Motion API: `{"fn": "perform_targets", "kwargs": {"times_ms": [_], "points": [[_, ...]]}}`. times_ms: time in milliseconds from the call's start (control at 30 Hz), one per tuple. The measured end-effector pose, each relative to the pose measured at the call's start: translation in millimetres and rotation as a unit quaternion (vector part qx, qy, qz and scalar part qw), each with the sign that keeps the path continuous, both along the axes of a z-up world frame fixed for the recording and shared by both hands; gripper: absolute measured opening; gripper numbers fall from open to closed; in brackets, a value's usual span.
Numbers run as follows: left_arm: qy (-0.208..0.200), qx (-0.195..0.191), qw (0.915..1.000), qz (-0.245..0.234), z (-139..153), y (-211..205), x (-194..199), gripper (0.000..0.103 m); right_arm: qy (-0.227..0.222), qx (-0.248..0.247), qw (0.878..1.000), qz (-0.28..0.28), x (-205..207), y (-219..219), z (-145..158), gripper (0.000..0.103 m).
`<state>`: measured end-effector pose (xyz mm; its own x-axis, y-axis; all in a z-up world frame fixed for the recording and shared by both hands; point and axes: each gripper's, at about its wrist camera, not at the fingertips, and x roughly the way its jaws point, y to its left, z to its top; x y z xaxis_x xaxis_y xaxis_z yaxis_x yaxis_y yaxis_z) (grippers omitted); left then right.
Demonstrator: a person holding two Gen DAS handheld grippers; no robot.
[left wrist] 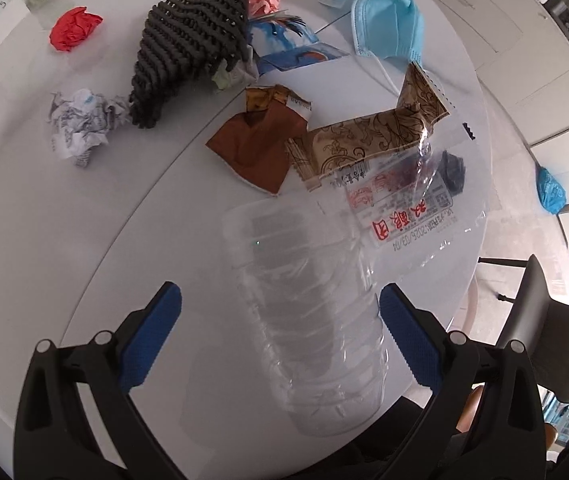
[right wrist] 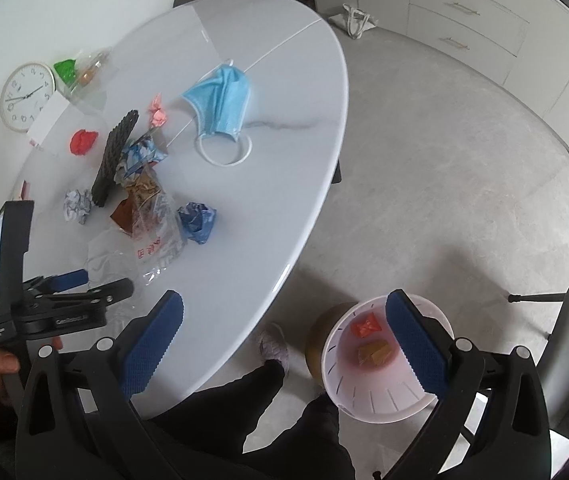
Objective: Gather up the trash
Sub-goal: 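Grasp the clear plastic bottle with the left tool while the right tool grasps the snack wrapper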
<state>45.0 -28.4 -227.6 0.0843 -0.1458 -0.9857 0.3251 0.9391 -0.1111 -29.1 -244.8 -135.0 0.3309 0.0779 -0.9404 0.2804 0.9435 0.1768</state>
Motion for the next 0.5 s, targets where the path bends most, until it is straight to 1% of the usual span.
{"fn": "perform_targets", "kwargs": {"times_ms": [33, 100, 167, 233, 367, 433, 500], "points": [[0.000, -0.005, 1.0000, 0.001, -1.8, 1.1, 1.3, 0.089, 0.001, 0.000, 1.000, 0.004, 1.5, 2.3, 0.2, 0.101], [0.003, -0.014, 0.9999, 0.001, -4.0, 2.4, 3.1, 0.076, 0.002, 0.001, 1.000, 0.017, 5.5, 7.9, -0.3, 0.101], [0.003, -0.024, 0.9997, 0.003, -4.4, 3.2, 3.0, 0.075, 0.004, 0.001, 1.000, 0.029, 10.4, 14.1, -1.2, 0.101], [-0.001, -0.032, 0.9995, 0.004, -3.5, 6.7, 1.5, 0.071, 0.005, 0.012, 0.999, 0.040, 16.7, 19.4, -3.4, 0.101], [-0.010, -0.042, 0.9990, 0.009, 4.6, 15.1, -0.5, 0.071, -0.005, 0.032, 0.997, 0.072, 34.2, 30.0, -2.2, 0.100], [-0.013, -0.052, 0.9985, 0.013, 8.2, 21.3, -0.3, 0.071, -0.011, 0.031, 0.995, 0.094, 46.6, 36.1, -0.4, 0.096], [-0.017, -0.050, 0.9984, 0.017, 12.4, 26.5, -0.9, 0.070, -0.014, 0.031, 0.992, 0.123, 64.2, 43.5, -1.6, 0.090]]}}
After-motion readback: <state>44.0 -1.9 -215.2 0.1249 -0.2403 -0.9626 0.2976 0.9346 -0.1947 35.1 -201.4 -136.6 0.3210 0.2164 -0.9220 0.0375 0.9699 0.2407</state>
